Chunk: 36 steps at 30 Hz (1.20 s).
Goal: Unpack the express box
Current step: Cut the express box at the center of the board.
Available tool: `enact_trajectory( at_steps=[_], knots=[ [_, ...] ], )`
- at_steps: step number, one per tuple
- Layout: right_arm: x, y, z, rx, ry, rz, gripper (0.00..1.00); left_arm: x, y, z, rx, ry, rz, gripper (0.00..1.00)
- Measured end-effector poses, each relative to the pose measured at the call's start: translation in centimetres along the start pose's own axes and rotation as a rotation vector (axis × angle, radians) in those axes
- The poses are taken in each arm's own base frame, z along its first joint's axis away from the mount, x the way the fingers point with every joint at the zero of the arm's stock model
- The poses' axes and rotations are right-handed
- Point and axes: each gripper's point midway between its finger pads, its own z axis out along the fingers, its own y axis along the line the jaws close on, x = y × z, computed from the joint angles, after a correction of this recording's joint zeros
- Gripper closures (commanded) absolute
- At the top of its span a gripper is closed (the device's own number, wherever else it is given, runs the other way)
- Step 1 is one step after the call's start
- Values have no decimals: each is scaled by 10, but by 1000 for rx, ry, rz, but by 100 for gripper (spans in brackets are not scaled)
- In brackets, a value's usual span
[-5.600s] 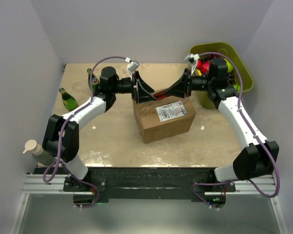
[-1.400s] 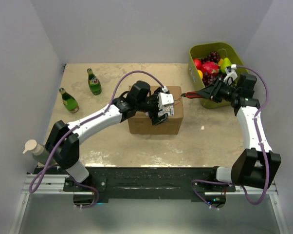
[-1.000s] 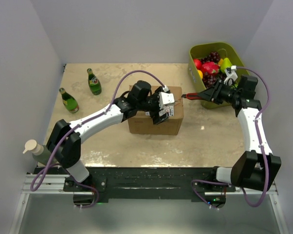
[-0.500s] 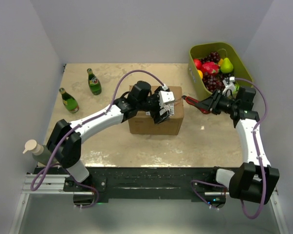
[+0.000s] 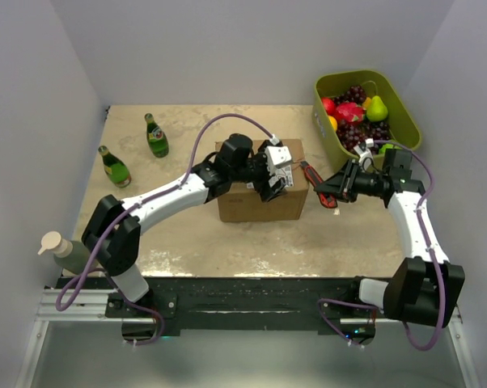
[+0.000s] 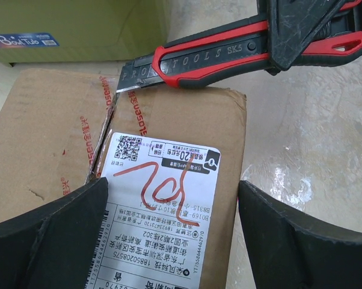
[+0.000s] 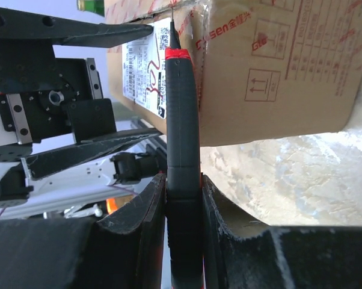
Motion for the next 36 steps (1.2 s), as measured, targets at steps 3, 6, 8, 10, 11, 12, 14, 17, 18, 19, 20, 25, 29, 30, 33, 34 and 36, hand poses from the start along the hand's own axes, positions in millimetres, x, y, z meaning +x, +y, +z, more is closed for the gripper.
enact_trajectory(
  at_steps=[3, 6, 8, 10, 11, 12, 14, 17, 18, 19, 20, 25, 29, 30, 33, 34, 36],
  knots=[
    [0, 1, 0, -2, 18, 10, 100, -1, 1, 1, -3, 0, 0, 15],
    [-2, 3, -5, 22, 30, 2, 100, -2, 1, 1, -6, 1, 6, 15],
    [-5, 5, -12, 56, 30, -22, 100, -1, 0, 1, -7, 2, 10, 14],
    [-10, 10, -21, 83, 21, -75, 100, -1, 0, 1, -7, 4, 17, 15],
    [-12, 13, -25, 92, 16, -99, 100, 0, 0, 1, -7, 4, 23, 15],
    [-13, 15, -28, 98, 12, -114, 100, 1, -1, 1, -5, 5, 27, 15],
    [-10, 16, -31, 106, 13, -134, 100, 2, -3, 1, -2, 5, 37, 15],
    [-3, 12, -32, 116, 31, -120, 100, 2, -5, 1, -1, 1, 43, 15],
    [-1, 9, -31, 124, 37, -111, 100, 2, -5, 0, 0, 0, 47, 15],
    [1, 5, -31, 132, 43, -100, 100, 2, -5, 1, 1, 0, 48, 15],
    [1, 4, -30, 135, 48, -92, 100, 2, -5, 1, 1, 0, 49, 15],
    [1, -5, -29, 161, 60, -88, 100, 2, -6, 1, 3, 0, 57, 15],
    [1, -5, -29, 163, 62, -89, 100, 1, -8, 2, 8, 1, 61, 15],
    [1, -6, -29, 163, 61, -89, 100, 1, -9, 2, 8, 1, 61, 15],
    [-2, -8, -27, 163, 60, -89, 100, 1, -9, 2, 7, 1, 62, 15],
    [-3, -9, -26, 163, 60, -87, 100, 1, -9, 2, 7, 1, 62, 15],
    [-7, -13, -24, 165, 66, -76, 100, 1, -9, 2, 7, 1, 63, 15]
  ],
)
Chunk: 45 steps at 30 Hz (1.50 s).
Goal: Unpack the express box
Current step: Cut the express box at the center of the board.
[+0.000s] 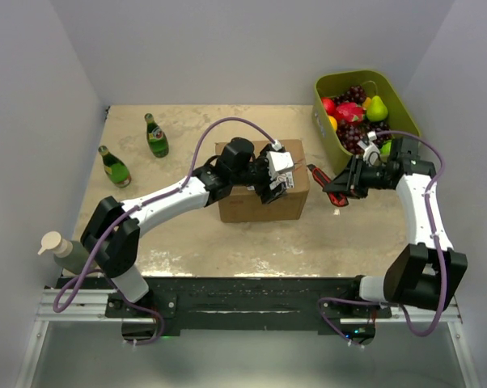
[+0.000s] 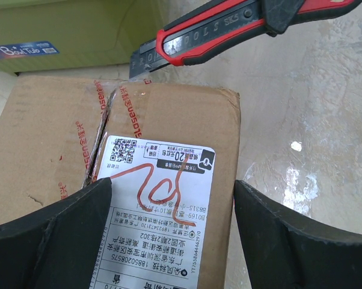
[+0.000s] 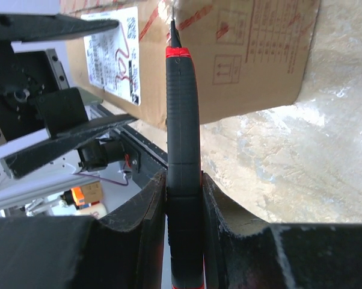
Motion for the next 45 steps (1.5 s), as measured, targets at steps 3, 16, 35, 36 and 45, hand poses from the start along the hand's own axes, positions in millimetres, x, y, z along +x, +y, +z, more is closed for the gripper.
enact_trajectory(
  at_steps=[3, 16, 35, 36, 45],
  knots=[
    [-8, -4, 4, 1, 8, 10, 100, 0, -1, 0, 0, 0, 3, 15],
    [-23, -8, 9, -6, -2, -6, 100, -1, -3, 1, -1, 2, 10, 15],
    [-24, -8, 11, -34, 11, -18, 100, -1, -3, 2, 0, 2, 10, 15],
    [-23, -9, 12, -33, 14, -17, 100, -1, -3, 2, 0, 2, 10, 15],
    [-23, -12, 15, -34, 24, -35, 100, -1, -3, 2, 0, 2, 10, 15]
  ],
)
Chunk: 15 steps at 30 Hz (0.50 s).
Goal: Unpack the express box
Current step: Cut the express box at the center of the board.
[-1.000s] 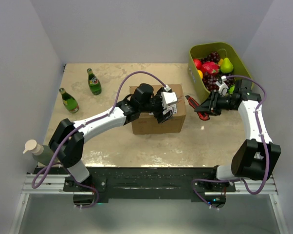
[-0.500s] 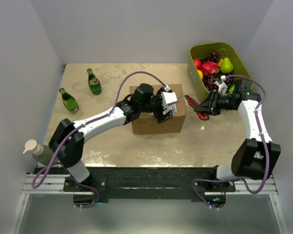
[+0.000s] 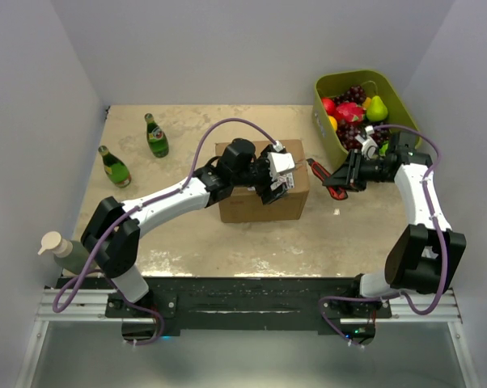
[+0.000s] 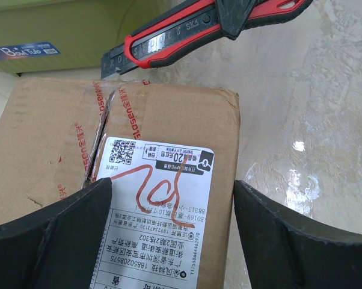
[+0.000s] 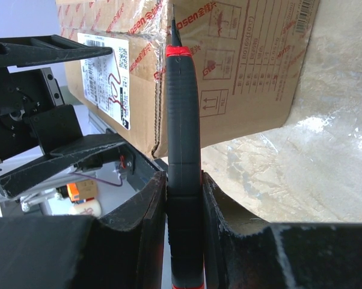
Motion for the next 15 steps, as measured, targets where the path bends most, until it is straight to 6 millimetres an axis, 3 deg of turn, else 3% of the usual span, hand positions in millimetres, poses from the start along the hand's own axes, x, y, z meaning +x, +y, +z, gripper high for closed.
enact_trajectory(
  at_steps=[15],
  knots=[
    [-14, 14, -7, -9, -36, -54, 100, 0, -1, 0, -3, 2, 2, 15]
  ],
)
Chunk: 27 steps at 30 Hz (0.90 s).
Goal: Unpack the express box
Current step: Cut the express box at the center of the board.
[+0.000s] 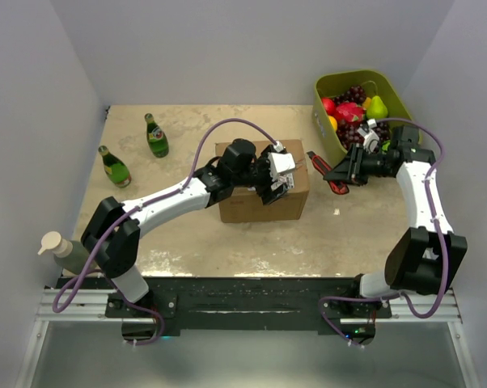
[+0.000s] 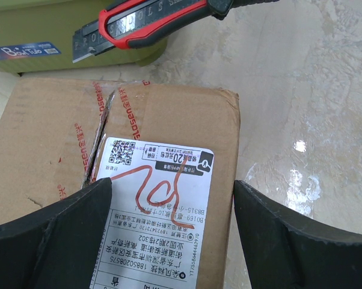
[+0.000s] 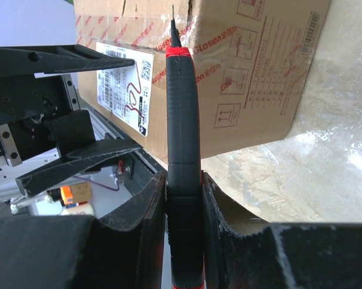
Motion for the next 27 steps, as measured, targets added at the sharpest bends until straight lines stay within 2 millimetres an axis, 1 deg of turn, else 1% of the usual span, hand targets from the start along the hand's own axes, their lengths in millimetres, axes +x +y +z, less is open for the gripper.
enact_trajectory(
  at_steps=[14, 27],
  knots=[
    [15, -2, 9, -4, 58, 23, 100, 0, 0, 0, 0, 1, 0, 14],
    [16, -7, 13, -5, 74, 41, 100, 0, 0, 1, 0, 1, 0, 14]
  ],
)
